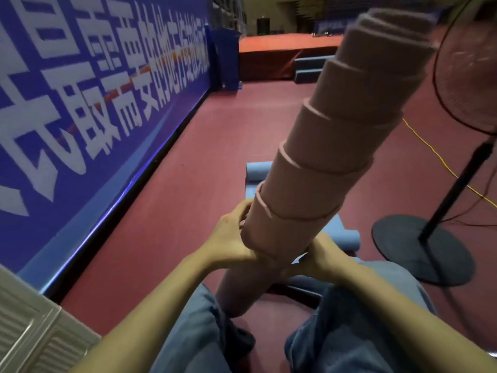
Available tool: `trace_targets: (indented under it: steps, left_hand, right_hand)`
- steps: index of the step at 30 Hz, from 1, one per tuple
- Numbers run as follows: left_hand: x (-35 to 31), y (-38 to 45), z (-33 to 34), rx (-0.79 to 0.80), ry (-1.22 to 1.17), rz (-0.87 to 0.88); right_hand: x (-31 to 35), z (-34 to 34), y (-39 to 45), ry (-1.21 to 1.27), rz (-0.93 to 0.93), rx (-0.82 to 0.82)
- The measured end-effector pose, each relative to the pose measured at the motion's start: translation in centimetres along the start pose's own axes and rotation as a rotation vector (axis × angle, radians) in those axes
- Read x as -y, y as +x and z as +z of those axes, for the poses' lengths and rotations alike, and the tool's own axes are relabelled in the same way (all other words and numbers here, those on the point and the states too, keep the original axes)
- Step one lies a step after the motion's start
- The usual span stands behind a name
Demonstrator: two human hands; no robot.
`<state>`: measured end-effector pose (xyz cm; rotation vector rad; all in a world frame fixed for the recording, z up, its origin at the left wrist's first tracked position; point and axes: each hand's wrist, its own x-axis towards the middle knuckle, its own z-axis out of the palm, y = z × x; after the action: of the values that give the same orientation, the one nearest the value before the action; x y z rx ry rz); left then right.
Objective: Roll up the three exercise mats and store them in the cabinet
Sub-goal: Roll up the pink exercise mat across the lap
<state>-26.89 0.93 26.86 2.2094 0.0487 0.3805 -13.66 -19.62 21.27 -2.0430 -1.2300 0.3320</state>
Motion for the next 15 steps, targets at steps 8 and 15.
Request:
trace_targets:
  steps: [8,15]
  left_hand:
    - [4.2,-1.3,0.0,0.139,0.137,-0.074]
    - [7.1,-1.4,1.7,0.029,0.187,-0.064]
  right_hand:
    - [-2.9,3.7,0.9,-0.123,0.076,0.169]
    - [-4.0,4.2,2.1,0.042,0.0,0.05]
